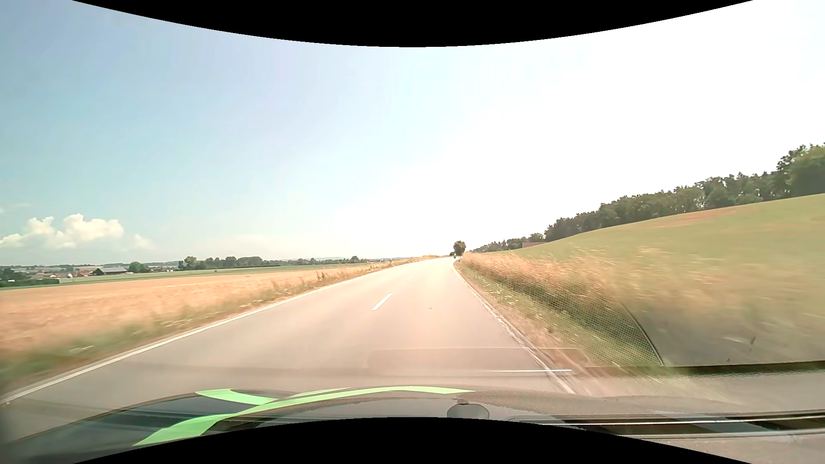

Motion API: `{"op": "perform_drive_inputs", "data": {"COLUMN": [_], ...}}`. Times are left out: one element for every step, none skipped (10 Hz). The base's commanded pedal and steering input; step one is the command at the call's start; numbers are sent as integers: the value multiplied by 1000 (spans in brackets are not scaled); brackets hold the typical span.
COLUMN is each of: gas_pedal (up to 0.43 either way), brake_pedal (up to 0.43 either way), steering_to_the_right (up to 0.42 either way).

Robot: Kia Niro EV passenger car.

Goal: Follow the waypoints while adhering to traffic rules and regulations

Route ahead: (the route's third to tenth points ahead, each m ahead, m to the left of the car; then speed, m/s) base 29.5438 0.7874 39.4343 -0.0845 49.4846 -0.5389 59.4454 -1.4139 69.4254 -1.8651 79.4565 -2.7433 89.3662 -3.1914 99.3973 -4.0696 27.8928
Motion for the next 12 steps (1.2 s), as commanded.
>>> {"op": "perform_drive_inputs", "data": {"gas_pedal": [130,130,138,150,177,197,240,240,240,248,260,260], "brake_pedal": [0,0,0,0,0,0,0,0,0,0,0,0], "steering_to_the_right": [1,2,3,4,4,4,4,5,5,5,5,5]}}
